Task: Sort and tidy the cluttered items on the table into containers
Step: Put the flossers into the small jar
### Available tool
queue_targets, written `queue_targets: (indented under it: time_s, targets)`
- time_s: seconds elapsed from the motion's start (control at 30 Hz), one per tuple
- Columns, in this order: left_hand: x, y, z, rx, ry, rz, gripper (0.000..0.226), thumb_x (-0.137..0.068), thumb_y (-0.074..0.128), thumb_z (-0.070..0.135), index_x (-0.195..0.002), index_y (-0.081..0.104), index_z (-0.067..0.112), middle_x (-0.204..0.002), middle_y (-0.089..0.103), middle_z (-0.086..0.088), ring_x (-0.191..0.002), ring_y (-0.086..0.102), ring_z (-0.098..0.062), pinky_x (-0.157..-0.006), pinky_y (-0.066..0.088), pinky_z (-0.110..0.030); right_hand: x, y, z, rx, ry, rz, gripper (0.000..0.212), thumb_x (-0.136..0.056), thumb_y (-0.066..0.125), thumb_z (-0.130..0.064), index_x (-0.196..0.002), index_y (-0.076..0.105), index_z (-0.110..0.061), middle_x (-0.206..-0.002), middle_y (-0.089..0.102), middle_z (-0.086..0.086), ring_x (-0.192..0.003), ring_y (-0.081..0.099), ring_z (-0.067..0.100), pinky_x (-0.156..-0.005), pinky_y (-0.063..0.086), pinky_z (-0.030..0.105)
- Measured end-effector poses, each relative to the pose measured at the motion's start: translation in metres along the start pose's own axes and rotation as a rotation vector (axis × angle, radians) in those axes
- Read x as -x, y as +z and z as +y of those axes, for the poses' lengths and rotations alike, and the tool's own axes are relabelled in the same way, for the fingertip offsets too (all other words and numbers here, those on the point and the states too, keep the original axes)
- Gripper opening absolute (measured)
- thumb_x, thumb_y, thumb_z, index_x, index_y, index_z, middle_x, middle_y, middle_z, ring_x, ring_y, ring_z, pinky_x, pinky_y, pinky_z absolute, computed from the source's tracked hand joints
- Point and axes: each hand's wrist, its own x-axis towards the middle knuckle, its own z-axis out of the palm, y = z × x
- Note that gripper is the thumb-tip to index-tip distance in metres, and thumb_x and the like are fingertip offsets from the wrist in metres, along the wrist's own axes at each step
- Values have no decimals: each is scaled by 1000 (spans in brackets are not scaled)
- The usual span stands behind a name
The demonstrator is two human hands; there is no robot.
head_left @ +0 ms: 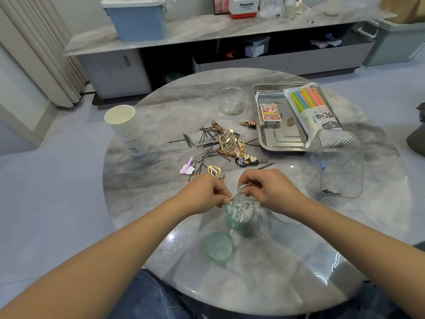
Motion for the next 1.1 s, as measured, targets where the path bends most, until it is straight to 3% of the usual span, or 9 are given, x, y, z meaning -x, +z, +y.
queue_targets:
  time_s: [0.1,0.17,0.3,0.43,0.6,0.67,0.8,1.0,1.1]
  targets:
    - [1,1,3,-113,48,-21,14,-87,60,10,-92,73,15,-78,72,-3,-59,53,1,-55,38,-4,0,-1,2,-32,41,-1,15,-86,62,-12,-80,58,-25,-65,61,-12,-65,58,-1,-59,39,10]
    - [1,3,5,-162,70,-14,16,-87,58,9,-92,72,14,-78,72,-3,-60,55,-2,-56,38,-5,1,0,4,-4,40,4,12,-87,60,-12,-83,58,-23,-67,60,-11,-64,55,4,-61,40,18]
    - [-1,7,7,-200,105,-13,15,-89,56,10,-92,70,11,-79,72,-3,-76,65,-16,-76,50,-26,4,-2,5,50,-33,-29,11,-90,57,-16,-98,61,-22,-79,57,-12,-74,52,6,-70,43,24]
    - [-1,9,7,-215,128,-49,14,-93,50,11,-95,64,9,-86,70,-4,-81,64,-17,-80,52,-33,3,-1,9,95,-92,-63,15,-90,59,-17,-102,68,-18,-89,57,-4,-80,49,8,-76,40,20]
    - [-2,6,5,-216,131,-50,17,-92,48,8,-94,65,11,-82,66,2,-81,63,-15,-80,52,-34,1,-4,8,56,-88,53,9,-88,61,-11,-92,69,-11,-77,49,-18,-73,45,-2,-69,34,7]
    - [-1,7,5,-202,129,-27,20,-90,49,6,-94,68,11,-81,67,3,-79,64,-13,-79,52,-32,1,-3,9,67,-85,54,10,-88,60,-10,-92,69,-10,-77,46,-19,-75,46,2,-69,33,7]
    - [-1,11,3,-113,113,74,16,-88,59,11,-94,73,16,-82,73,1,-72,67,-7,-75,54,-28,2,4,14,143,-91,49,10,-87,61,-10,-95,68,-8,-83,50,-5,-87,52,19,-74,35,20]
    - [-4,12,3,-56,93,90,12,-84,65,12,-89,74,17,-69,65,11,-75,64,-11,-74,51,-25,0,12,13,195,-80,-24,21,-91,57,-18,-107,69,-14,-101,53,1,-89,45,11,-78,32,18]
    - [-4,11,3,-9,75,84,13,-84,62,10,-89,71,18,-68,61,15,-76,65,-11,-74,51,-24,1,12,12,199,-96,-54,27,-94,53,-19,-117,64,-14,-107,53,2,-101,49,15,-81,30,15]
